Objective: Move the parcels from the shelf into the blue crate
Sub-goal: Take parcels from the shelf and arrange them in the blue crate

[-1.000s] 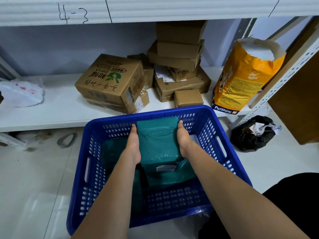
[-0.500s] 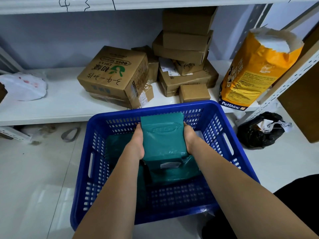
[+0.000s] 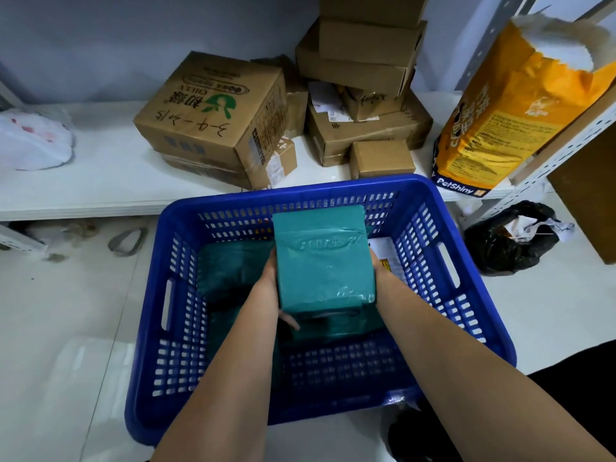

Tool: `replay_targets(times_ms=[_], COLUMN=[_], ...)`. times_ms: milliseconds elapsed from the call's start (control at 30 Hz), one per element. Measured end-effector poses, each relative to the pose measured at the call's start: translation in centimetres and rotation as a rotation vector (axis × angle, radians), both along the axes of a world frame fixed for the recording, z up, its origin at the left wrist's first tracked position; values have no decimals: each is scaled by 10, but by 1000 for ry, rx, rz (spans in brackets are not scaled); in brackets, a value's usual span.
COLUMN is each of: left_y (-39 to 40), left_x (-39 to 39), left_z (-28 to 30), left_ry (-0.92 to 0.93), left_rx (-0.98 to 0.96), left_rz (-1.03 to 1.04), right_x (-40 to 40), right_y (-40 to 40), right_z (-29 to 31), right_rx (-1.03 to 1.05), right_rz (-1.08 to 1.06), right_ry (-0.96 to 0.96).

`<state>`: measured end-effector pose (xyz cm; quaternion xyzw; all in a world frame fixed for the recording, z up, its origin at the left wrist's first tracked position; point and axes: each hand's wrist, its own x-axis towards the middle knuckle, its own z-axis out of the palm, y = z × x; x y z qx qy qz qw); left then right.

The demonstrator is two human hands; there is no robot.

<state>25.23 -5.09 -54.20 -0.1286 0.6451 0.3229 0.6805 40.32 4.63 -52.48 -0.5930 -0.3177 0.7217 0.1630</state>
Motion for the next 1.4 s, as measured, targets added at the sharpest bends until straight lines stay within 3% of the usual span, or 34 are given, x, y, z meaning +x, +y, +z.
replay_targets(times_ms=[267, 400, 500, 567, 667, 767, 867, 1033, 1200, 1400], left_y=[-8, -18, -19, -22, -27, -31, -33, -30, -30, -34], left_x=[-2, 2, 4, 4, -2, -15, -22, -16, -16, -10], left_z=[-18, -15, -2, 13, 47, 71, 86, 108, 109, 82], left_ry=[-163, -261, -166, -57, 53, 98, 49, 162, 185, 222], left_rx=[-21, -130, -128, -55, 232, 433, 538, 735, 859, 757], left_rz=[89, 234, 195, 129, 39, -83, -83, -178, -244, -238], right_x=[14, 28, 37, 44, 64, 78, 63, 54, 66, 55], right_y=[-24, -16, -22, -27, -28, -18, -5, -5, 2, 15], right_z=[35, 12, 11, 20, 40, 59, 95, 119, 105, 87], right_rx=[-57, -95, -142, -119, -44, -45, -39, 25, -83, -50], right_rz=[329, 224, 202, 132, 128, 74, 153, 289, 51, -43], right_ry=[68, -28, 13, 63, 181, 135, 193, 245, 556, 553])
